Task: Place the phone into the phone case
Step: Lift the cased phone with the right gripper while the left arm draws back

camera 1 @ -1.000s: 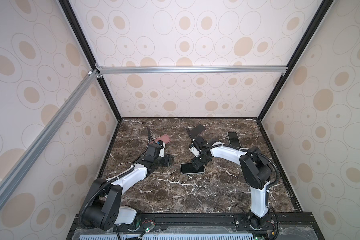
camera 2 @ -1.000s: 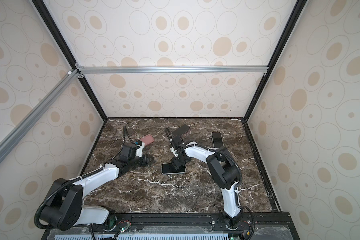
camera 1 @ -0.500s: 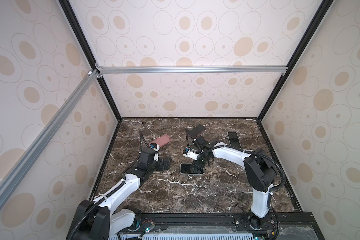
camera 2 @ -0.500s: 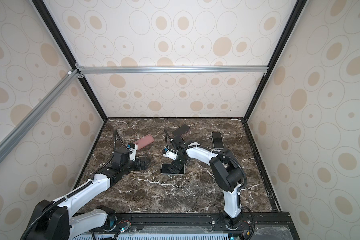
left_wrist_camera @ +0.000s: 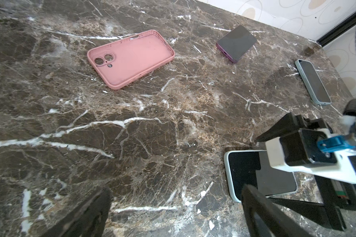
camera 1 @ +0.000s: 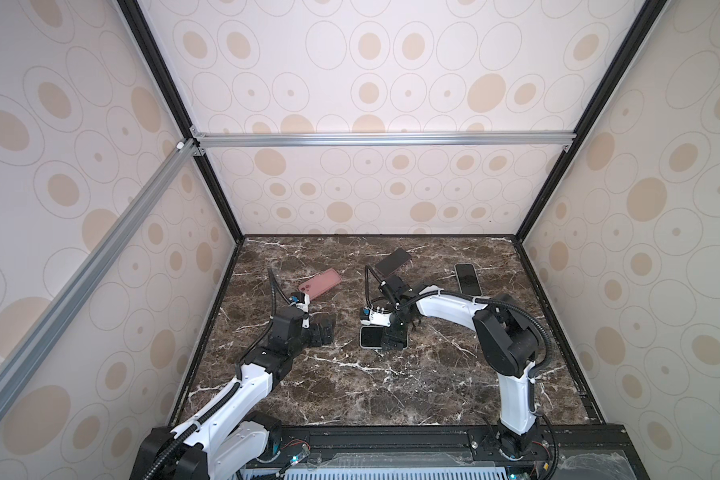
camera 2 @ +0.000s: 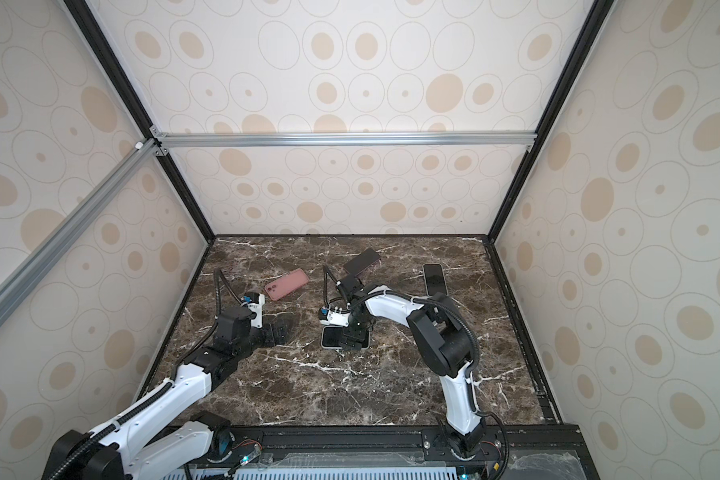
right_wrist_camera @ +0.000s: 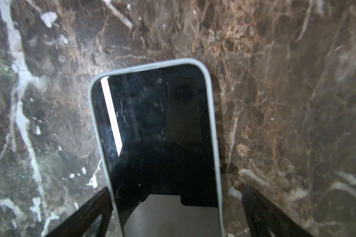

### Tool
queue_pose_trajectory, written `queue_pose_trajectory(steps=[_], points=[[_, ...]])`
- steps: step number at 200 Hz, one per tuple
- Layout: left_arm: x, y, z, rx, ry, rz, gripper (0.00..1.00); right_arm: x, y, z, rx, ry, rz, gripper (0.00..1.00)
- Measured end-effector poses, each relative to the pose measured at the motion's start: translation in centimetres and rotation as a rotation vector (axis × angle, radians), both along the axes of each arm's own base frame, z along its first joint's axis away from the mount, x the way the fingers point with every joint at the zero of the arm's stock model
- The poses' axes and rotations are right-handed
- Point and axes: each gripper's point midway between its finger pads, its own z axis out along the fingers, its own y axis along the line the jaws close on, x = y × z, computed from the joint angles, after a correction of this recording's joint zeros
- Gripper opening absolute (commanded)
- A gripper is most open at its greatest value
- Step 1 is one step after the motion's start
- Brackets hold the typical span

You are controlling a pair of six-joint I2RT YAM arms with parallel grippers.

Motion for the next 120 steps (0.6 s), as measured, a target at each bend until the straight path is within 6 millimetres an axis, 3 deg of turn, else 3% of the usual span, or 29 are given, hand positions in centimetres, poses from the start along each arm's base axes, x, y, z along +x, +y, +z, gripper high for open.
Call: queue_pose_trajectory(steps=[57, 120], points=[[-0.22, 0.69, 0.58, 0.003, -0.036, 0.031, 1.0, -0.02, 0.33, -0.17, -0.058, -0.039, 0.034, 0.93], [-0.04, 0.81, 0.9, 0.002, -0.051, 0.039, 1.0, -0.17, 0.34, -0.13, -0.103, -0.068, 0.0, 0.68]])
